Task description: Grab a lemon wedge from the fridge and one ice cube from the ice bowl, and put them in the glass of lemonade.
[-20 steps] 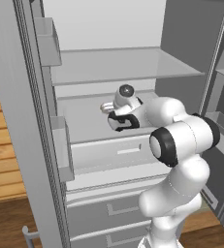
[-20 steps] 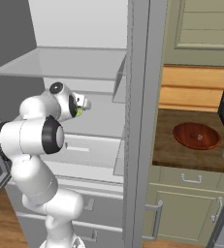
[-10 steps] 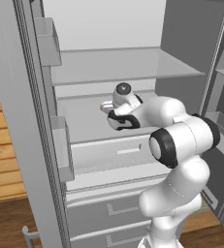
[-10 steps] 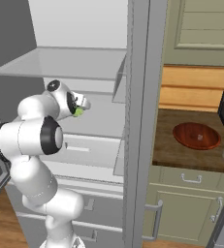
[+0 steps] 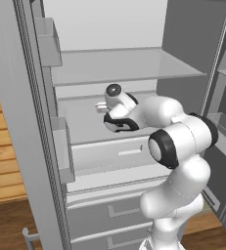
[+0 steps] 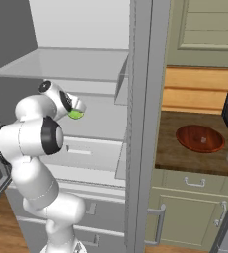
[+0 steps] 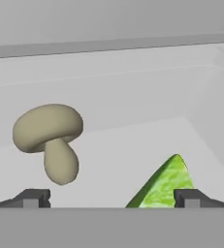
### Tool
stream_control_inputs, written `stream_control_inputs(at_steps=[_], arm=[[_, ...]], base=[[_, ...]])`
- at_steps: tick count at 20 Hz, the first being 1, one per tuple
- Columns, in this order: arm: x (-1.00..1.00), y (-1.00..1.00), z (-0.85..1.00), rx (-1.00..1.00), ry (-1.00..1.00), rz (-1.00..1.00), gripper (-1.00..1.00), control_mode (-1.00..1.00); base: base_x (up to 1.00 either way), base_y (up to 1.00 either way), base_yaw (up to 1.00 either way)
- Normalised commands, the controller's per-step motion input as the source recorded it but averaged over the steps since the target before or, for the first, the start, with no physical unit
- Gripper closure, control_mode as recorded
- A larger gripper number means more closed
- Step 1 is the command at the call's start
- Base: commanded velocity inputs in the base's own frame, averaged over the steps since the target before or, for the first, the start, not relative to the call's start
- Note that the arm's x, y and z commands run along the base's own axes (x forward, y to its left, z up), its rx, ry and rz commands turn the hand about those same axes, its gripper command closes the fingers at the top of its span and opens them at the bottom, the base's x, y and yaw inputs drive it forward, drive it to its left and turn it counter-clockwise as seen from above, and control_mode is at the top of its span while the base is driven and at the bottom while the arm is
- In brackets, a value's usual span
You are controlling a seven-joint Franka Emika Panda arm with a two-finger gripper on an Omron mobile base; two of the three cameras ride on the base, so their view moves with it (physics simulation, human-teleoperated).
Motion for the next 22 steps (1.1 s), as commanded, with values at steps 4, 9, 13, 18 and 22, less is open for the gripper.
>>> stream_control_inputs(at_steps=[4, 9, 13, 18, 22], arm=[[-0.01, 0.00, -0.29, 0.00, 0.04, -0.07, -1.00, -1.00], [-0.06, -0.02, -0.44, 0.00, 0.08, -0.04, -1.00, -1.00], [-0.27, -0.02, -0.38, 0.00, 0.13, -0.02, -1.00, -1.00], [-0.34, 0.00, -0.19, 0.00, 0.10, 0.00, -1.00, -1.00], [-0.04, 0.00, -0.41, 0.00, 0.05, -0.01, -1.00, -1.00]], base=[[0.00, 0.00, 0.00], [0.00, 0.00, 0.00], [0.00, 0.00, 0.00], [0.00, 0.00, 0.00], [0.00, 0.00, 0.00]])
